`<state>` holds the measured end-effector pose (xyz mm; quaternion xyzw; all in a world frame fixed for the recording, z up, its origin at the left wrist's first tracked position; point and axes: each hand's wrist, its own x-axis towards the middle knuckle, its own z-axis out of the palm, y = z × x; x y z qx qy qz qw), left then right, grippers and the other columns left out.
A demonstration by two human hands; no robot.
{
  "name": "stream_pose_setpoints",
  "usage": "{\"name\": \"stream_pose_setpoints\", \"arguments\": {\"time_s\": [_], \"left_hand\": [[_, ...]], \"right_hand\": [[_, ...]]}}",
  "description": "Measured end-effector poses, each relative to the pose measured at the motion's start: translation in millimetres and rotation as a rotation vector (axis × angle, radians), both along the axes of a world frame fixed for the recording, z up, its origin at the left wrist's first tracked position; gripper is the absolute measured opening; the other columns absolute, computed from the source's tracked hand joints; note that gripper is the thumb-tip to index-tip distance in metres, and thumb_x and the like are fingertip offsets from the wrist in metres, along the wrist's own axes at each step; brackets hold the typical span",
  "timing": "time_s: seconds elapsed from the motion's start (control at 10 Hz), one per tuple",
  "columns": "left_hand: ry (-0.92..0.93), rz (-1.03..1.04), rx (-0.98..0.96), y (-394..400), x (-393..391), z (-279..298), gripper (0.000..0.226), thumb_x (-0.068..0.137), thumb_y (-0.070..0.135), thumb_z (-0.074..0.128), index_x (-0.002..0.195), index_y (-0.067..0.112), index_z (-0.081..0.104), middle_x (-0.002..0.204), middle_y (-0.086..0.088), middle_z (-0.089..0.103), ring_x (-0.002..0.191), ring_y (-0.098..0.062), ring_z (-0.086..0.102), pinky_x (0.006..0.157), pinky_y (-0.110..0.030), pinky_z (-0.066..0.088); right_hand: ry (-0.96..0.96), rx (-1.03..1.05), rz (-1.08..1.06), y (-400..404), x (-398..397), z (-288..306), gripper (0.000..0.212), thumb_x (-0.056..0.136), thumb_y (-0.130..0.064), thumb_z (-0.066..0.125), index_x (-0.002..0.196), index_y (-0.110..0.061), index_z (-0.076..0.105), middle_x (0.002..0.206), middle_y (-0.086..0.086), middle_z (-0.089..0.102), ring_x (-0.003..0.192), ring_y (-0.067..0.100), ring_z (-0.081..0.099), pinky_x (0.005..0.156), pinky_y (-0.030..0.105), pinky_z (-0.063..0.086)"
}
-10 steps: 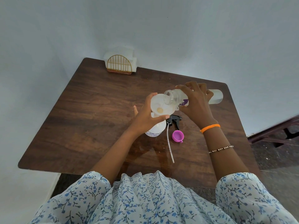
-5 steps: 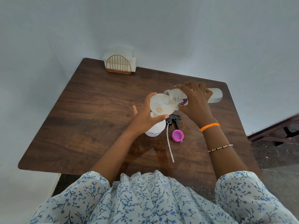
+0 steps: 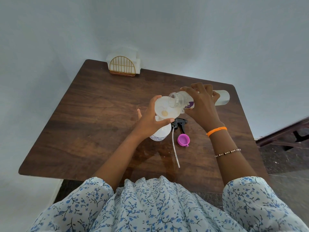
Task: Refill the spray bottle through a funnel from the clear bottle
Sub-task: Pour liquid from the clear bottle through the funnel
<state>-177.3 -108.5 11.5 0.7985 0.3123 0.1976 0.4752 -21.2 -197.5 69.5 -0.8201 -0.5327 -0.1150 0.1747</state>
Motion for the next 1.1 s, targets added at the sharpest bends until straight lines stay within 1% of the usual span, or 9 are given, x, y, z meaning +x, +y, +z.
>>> {"name": "stream_pose_setpoints", "arguments": {"time_s": [0.3,0.9,1.1], "left_hand": [[-0.005,0.004,0.003,-0.4,-0.7,0.9,0.084,0.078,0.048,0.067,0.141,0.033,0.015,0.149,0.01,0.028,0.138,-0.016,0.026,0.112,-0.055,-0.014],[-0.009,0.002,-0.003,-0.7,-1.9,1.6,0.084,0.078,0.048,0.067,0.141,0.034,0.014,0.148,0.01,0.029,0.138,-0.016,0.026,0.112,-0.055,-0.015],[-0.008,0.001,-0.009,-0.9,-1.8,1.1,0.084,0.077,0.049,0.067,0.141,0.035,0.015,0.148,0.011,0.029,0.138,-0.016,0.026,0.112,-0.056,-0.015]], "right_hand": [[0.007,0.008,0.005,-0.2,1.2,2.0,0.055,0.063,-0.015,0.077,0.115,-0.025,0.061,0.118,0.008,0.054,0.11,0.035,0.042,0.085,0.047,0.028],[0.004,0.013,0.009,-1.1,3.1,2.0,0.054,0.064,-0.019,0.079,0.115,-0.024,0.061,0.118,0.01,0.054,0.111,0.037,0.042,0.087,0.05,0.028],[0.012,0.012,0.007,-0.8,4.5,-0.1,0.052,0.065,-0.021,0.076,0.114,-0.027,0.061,0.118,0.006,0.054,0.109,0.034,0.042,0.086,0.049,0.029]]}}
